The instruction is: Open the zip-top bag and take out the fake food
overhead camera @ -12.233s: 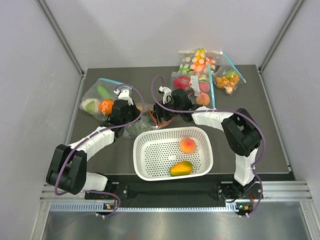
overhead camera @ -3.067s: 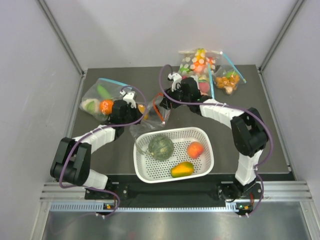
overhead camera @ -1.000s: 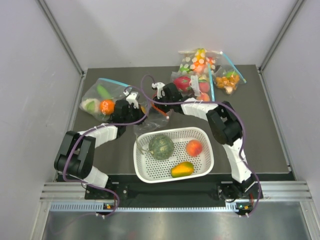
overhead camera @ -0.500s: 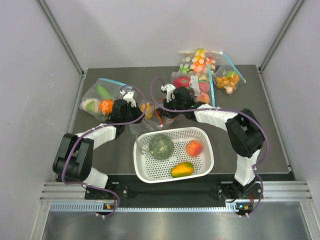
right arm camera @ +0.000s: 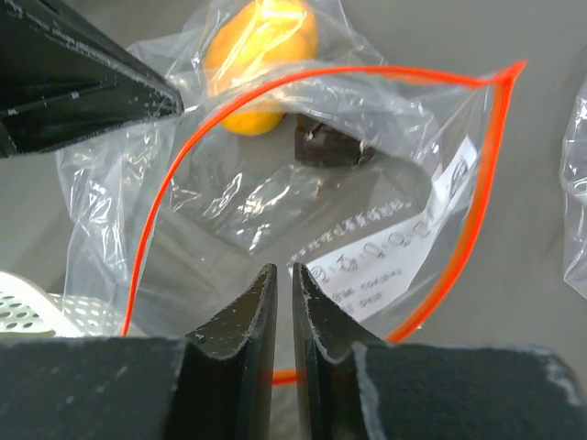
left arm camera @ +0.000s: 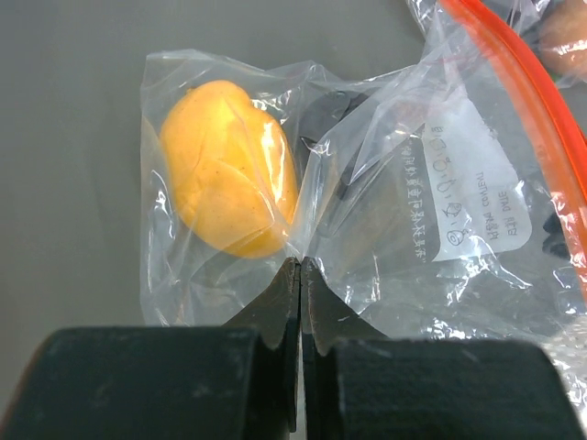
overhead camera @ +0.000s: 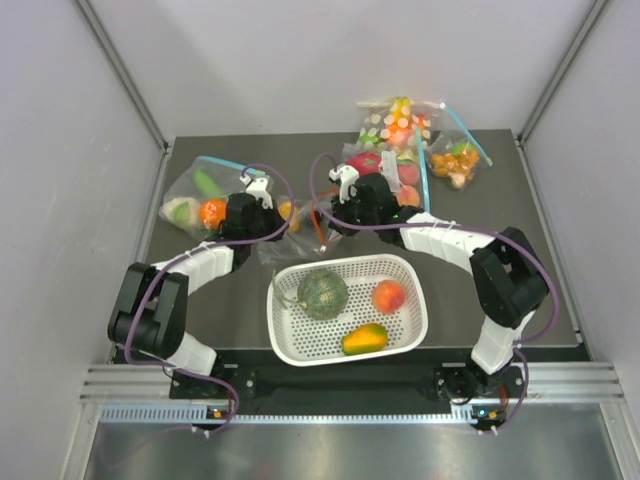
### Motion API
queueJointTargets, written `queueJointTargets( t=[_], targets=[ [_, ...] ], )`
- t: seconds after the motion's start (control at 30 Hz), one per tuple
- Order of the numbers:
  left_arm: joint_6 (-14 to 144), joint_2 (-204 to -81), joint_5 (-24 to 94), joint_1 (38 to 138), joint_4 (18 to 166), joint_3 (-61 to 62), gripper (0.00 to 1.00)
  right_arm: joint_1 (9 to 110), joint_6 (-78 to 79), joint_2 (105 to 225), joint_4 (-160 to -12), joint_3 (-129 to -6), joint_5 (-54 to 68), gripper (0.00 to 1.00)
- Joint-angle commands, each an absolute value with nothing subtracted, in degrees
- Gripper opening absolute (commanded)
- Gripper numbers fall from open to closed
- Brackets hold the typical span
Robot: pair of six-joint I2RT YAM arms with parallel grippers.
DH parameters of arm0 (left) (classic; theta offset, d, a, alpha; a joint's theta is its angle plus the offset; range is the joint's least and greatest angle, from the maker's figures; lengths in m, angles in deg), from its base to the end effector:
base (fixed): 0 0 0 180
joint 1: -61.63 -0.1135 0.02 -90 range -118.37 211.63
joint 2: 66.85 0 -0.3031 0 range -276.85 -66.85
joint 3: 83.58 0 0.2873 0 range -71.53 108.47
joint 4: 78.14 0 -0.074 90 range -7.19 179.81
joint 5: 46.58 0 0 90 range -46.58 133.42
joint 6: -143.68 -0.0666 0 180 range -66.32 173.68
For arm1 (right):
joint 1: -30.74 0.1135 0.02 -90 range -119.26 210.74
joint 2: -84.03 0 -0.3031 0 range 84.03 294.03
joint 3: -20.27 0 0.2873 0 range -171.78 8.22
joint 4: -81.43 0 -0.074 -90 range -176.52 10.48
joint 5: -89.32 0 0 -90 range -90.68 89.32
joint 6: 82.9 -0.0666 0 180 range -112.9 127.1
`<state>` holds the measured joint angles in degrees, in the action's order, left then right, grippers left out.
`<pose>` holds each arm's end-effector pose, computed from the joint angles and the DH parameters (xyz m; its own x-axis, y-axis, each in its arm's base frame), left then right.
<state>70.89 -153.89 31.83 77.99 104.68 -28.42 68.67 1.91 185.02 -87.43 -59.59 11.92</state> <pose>0.3513 -0.1171 0.1968 -0.5767 -0.1328 -0.8061 0.2866 0.8911 -0.3518 0.3565 0.2962 0.2333 -0.4868 -0.2675 -0.8315 -0.7042 0.6834 0.1925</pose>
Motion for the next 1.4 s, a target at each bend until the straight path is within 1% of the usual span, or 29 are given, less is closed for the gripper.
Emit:
queueJointTargets(
  t=[0.0,0.1,0.2,0.27,0.3,0.37,0.4,0.5,0.6,0.7,0.77,0.8,0.83,0.87,0.9,0.93,0.97,1.03,1.1,1.13,1.2,1.37],
  targets=[
    [69.2,-154.4,33.7,77.5,104.8,-26.1,0.0,68.8,1.0,183.5,-90.2,-61.3,11.7,0.12],
    [68.7,-155.2,34.1,77.6,104.8,-25.5,0.0,68.6,0.9,186.0,-90.7,-63.5,12.7,0.12],
    [68.4,-156.6,34.0,77.6,104.6,-24.7,0.0,68.4,0.9,189.1,-91.0,-66.5,13.6,0.16],
    [68.1,-157.7,33.7,77.6,104.5,-23.9,0.0,68.2,0.8,191.2,-91.3,-67.9,14.1,0.23],
    [68.1,-158.0,33.7,77.6,104.5,-23.6,0.0,68.1,0.8,192.0,-91.4,-69.2,14.2,0.3],
    [67.6,-158.8,33.1,77.5,104.3,-22.8,0.0,68.0,0.5,194.2,-91.4,-71.2,14.3,0.39],
    [67.4,-158.8,32.4,77.5,104.5,-22.7,0.0,67.8,0.4,194.9,-91.3,-71.8,14.3,0.47],
    [66.3,-157.4,28.0,77.6,106.7,-23.4,0.0,67.4,-0.4,197.1,-92.0,-72.7,14.8,0.6],
    [66.0,-154.0,23.8,77.6,108.7,-26.3,0.0,67.0,-1.0,197.7,-92.6,-72.3,14.5,0.66],
    [66.1,-150.2,18.9,77.7,111.6,-29.4,0.0,66.4,-1.3,197.9,-92.9,-71.8,14.3,0.69],
    [66.6,-147.5,18.5,77.8,112.5,-30.7,0.0,66.0,-1.6,198.0,-93.1,-71.0,14.2,0.69],
    [66.6,-146.8,19.2,77.7,112.7,-31.4,0.05,65.9,-1.8,198.2,-93.5,-70.7,14.1,0.69],
    [66.6,-145.6,19.9,77.7,112.7,-31.6,0.12,65.6,-2.0,198.0,-93.8,-70.4,14.1,0.69],
    [66.4,-145.1,22.7,77.7,112.4,-31.8,0.22,65.5,-2.3,198.2,-94.0,-69.9,14.1,0.69],
    [66.3,-144.6,24.1,77.7,112.0,-31.6,0.35,65.5,-2.4,198.4,-94.1,-69.7,14.2,0.7],
    [66.4,-143.9,25.9,77.7,111.4,-31.5,0.51,65.5,-2.5,198.4,-94.2,-69.5,14.2,0.7],
    [66.7,-143.8,30.4,77.7,111.3,-31.5,0.58,65.4,-2.6,198.5,-94.4,-69.2,14.1,0.69],
    [67.8,-144.3,35.9,77.7,111.1,-30.9,0.66,65.5,-2.7,198.6,-94.4,-69.1,14.2,0.7],
    [67.7,-145.4,41.7,77.6,109.8,-29.4,0.69,65.4,-2.8,198.9,-94.6,-69.0,14.2,0.69],
    [67.9,-147.2,42.8,77.6,108.0,-28.6,0.74,65.4,-2.8,198.8,-94.7,-69.0,14.3,0.7],
    [68.5,-148.9,44.9,77.6,107.2,-27.2,0.76,65.4,-2.9,199.1,-94.8,-69.3,14.4,0.69],
    [70.5,-154.6,45.3,77.5,108.4,-25.4,0.82,65.4,-3.3,200.3,-94.9,-70.9,15.2,0.7]
  ],
)
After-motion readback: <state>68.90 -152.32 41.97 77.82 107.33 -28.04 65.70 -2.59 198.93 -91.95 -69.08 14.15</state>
